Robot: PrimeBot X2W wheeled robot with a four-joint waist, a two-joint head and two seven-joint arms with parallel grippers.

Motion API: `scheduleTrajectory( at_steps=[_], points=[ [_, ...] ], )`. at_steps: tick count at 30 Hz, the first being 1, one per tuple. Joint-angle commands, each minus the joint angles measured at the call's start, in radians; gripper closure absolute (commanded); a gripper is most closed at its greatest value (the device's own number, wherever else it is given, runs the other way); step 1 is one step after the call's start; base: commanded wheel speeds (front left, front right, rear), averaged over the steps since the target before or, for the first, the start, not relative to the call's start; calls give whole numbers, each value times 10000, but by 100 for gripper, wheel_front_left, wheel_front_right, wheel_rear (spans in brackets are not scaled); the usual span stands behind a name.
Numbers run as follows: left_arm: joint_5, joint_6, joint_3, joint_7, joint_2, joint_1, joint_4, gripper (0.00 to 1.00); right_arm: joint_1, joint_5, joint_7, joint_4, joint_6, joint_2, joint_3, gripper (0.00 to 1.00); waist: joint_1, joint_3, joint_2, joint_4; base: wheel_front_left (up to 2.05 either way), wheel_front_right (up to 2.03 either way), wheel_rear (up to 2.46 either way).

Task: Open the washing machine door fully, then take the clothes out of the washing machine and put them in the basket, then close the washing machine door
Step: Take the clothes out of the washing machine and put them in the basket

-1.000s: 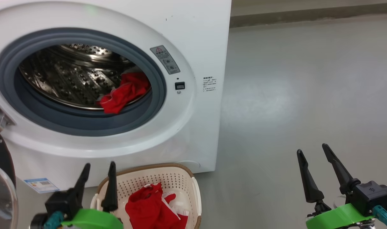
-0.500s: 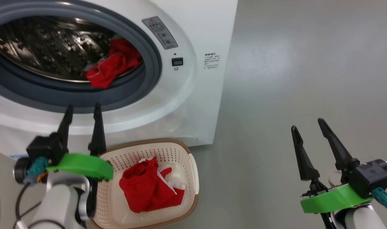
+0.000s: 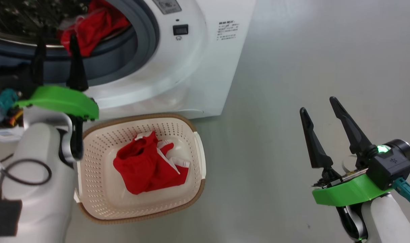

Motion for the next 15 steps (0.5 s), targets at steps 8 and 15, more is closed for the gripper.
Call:
scheduleTrajectory(
  at_steps=[8,15],
  points=[
    [-169,-364,324,-147,440,-2322,1959,0,-636,221,-63,-355,35,-346,710,0,0,1205,-1,-360,0,0,0],
    [-28,-155,143,658,771,-3551,3890,0,-838,352,-63,-384,35,-415,939,0,0,1389,-1,-578,0,0,0]
  ],
)
